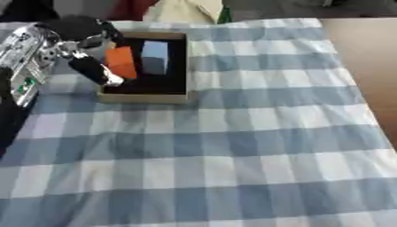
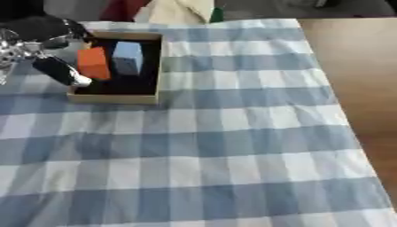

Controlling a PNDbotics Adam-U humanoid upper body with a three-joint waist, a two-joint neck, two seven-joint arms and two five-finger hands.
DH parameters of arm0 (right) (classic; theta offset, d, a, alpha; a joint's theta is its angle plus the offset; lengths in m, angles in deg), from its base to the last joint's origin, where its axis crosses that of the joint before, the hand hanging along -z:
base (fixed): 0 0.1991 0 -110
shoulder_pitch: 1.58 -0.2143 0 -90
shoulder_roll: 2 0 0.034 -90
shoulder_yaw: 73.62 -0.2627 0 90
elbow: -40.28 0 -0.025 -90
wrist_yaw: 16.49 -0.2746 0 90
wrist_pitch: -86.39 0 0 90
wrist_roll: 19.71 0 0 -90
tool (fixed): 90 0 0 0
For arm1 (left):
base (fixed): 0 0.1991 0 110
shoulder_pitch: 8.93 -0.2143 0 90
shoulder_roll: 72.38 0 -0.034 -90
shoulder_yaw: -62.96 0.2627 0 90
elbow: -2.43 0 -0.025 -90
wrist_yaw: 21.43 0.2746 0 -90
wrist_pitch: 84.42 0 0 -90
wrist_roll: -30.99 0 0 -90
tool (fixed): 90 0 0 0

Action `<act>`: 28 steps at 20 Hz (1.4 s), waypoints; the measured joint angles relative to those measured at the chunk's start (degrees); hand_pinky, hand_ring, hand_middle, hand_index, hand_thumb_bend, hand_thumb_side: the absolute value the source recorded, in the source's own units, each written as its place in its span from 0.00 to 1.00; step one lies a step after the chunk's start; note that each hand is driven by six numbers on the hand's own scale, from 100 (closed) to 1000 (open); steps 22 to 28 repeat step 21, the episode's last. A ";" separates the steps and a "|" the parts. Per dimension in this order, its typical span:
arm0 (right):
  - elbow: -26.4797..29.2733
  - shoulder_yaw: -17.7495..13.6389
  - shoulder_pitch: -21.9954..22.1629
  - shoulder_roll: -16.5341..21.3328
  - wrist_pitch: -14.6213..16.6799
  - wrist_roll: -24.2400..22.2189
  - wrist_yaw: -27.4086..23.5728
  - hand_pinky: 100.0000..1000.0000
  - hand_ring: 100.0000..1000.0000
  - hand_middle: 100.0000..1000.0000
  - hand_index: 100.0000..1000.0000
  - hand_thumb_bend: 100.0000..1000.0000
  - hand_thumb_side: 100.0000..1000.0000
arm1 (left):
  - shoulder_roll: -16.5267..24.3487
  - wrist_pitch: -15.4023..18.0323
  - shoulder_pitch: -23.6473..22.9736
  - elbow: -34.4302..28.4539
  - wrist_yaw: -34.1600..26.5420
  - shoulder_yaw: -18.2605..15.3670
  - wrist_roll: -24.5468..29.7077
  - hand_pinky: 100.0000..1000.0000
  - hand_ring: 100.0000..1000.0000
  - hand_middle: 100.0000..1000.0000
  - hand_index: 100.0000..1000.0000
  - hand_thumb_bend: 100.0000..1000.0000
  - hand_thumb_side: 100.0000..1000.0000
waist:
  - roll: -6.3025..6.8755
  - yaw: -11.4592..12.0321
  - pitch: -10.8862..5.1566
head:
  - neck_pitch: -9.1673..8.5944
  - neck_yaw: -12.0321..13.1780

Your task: Pick up objects on the table and place them in the box.

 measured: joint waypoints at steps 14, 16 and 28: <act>0.00 -0.48 1.01 -0.05 0.35 0.72 0.49 0.88 0.75 0.48 0.64 0.00 0.64 | 5.48 4.56 -7.83 -17.90 -11.56 -4.70 -9.25 0.69 0.66 0.61 0.81 0.04 0.56 | -1.07 3.48 -2.23 | 2.32 -3.03; 0.00 -0.70 1.01 -0.06 0.55 1.01 0.53 0.88 0.75 0.48 0.64 0.00 0.64 | 6.38 4.70 -10.55 -20.85 -13.39 -6.04 -11.04 0.69 0.66 0.62 0.82 0.02 0.60 | -1.68 4.09 -2.40 | 2.54 -3.68; 0.00 -1.05 1.02 -0.08 1.72 2.06 0.49 0.88 0.75 0.48 0.64 0.00 0.64 | 7.64 3.96 -17.80 -28.22 -17.94 -9.51 -15.57 0.69 0.67 0.62 0.82 0.00 0.70 | -2.71 5.06 -2.45 | 2.56 -4.76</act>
